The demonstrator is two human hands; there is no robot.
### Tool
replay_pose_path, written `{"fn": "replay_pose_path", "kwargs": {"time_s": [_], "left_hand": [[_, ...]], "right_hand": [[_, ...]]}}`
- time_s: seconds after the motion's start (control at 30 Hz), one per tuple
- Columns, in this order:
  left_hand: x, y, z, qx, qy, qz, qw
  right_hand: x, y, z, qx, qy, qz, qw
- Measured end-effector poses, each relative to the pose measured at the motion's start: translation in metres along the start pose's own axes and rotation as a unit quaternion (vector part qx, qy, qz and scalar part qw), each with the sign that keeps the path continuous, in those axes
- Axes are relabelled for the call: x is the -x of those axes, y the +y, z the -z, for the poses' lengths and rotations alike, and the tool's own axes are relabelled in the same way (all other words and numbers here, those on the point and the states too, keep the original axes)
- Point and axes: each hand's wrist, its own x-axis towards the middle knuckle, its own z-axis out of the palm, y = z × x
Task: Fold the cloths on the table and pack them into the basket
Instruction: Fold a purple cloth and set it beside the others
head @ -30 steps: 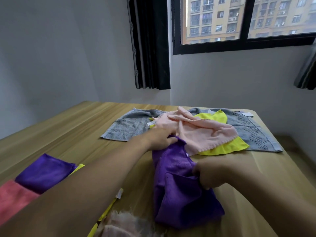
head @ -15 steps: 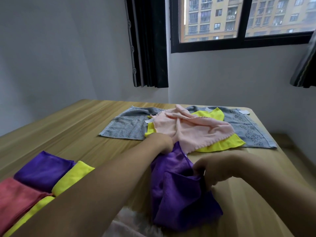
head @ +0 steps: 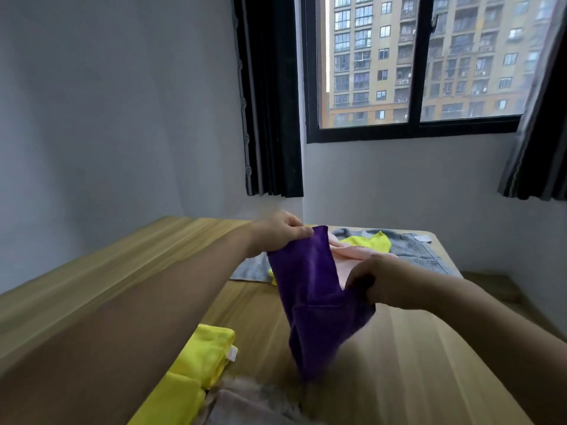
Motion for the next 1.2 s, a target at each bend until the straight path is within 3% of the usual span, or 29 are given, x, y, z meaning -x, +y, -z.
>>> {"fn": "replay_pose_path", "kwargs": {"time_s": [0.13,0.43,0.63,0.9,1.07,1.2], "left_hand": [[0.043,0.033,0.021,-0.025,-0.039,-0.073,0.996],[0.110,0.073,0.038,-0.058,-0.073,-0.165,0.982],[0.129,0.076,0.050,-0.040,-0.018,-0.191,0.981],[0.145,0.070,0.067,-0.041,-0.009,-0.184,0.982],[0.151,0.060,0.073,-0.088,0.076,-0.157,0.981],[0.159,0.066,0.078,-0.171,0.007,-0.086,0.981]], "right_hand": [[0.018,-0.017,0.028,-0.098,0.092,0.063,0.989],[0.063,-0.073,0.064,-0.296,0.018,0.052,0.953],[0.072,-0.089,0.072,-0.338,0.023,0.040,0.940],[0.079,-0.101,0.087,-0.365,0.119,0.054,0.922],[0.081,-0.101,0.090,-0.342,0.130,0.040,0.930],[0.081,-0.100,0.087,-0.287,0.124,0.009,0.950]]}}
